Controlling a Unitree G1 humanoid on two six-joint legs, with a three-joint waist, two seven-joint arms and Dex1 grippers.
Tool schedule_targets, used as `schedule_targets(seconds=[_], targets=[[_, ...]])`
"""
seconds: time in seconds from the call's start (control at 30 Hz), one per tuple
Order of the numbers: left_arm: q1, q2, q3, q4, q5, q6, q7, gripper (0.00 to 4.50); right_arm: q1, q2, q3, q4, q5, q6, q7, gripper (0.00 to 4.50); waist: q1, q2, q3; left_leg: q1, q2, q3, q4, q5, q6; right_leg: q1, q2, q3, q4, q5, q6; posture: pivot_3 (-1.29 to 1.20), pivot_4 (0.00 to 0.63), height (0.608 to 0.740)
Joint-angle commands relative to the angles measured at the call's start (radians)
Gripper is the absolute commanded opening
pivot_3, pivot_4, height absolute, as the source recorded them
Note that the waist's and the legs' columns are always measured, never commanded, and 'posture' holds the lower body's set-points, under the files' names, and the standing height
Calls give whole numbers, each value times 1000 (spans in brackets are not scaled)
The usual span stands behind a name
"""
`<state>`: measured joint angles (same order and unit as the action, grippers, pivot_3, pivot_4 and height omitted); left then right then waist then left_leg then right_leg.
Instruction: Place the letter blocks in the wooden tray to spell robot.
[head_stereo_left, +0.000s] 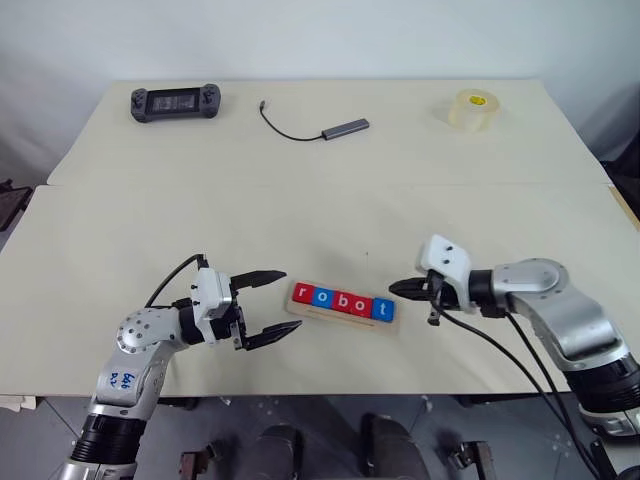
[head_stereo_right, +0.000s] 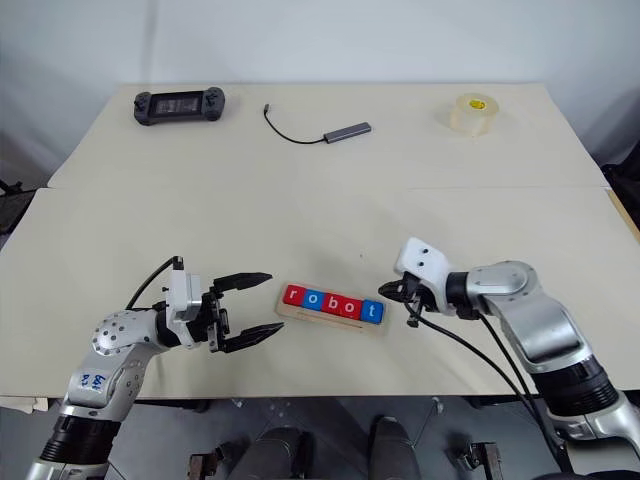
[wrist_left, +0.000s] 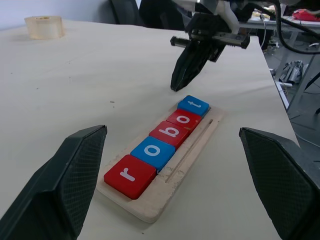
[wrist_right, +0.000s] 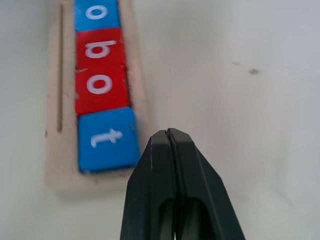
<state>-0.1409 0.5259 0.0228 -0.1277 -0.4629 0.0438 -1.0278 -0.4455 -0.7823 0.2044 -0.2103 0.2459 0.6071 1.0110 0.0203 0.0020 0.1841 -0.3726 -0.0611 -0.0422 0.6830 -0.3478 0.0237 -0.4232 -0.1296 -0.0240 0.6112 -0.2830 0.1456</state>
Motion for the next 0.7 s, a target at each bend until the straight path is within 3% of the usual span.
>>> schedule_targets(seconds=[0.03, 0.37, 0.53, 0.7], targets=[[15, 12, 21, -29, -3, -5, 4, 4500, -8, 2, 16, -15, -14, -27, 12, 12, 1, 0, 0, 0, 0, 0, 0, 0, 0, 0, 0, 0, 0, 0, 0, 0, 150, 740], [13, 12, 25, -30, 0, -8, 16, 4500, -13, 17, 10, 7, -34, -93, 13, 12, 1, 0, 0, 0, 0, 0, 0, 0, 0, 0, 0, 0, 0, 0, 0, 0, 150, 740], [5, 34, 36, -2, 1, -16, -10, 4500, 67, -5, -178, -19, 98, -186, 75, 12, 5, 0, 0, 0, 0, 0, 0, 0, 0, 0, 0, 0, 0, 0, 0, 0, 150, 740], [2, 83, 63, 41, -2, -17, -42, 4500, 237, -24, -343, -53, 169, -304, 126, 1560, 4, 0, 0, 0, 0, -3, 0, 0, 1, 3, 0, -3, 0, 0, 0, 0, 150, 740]])
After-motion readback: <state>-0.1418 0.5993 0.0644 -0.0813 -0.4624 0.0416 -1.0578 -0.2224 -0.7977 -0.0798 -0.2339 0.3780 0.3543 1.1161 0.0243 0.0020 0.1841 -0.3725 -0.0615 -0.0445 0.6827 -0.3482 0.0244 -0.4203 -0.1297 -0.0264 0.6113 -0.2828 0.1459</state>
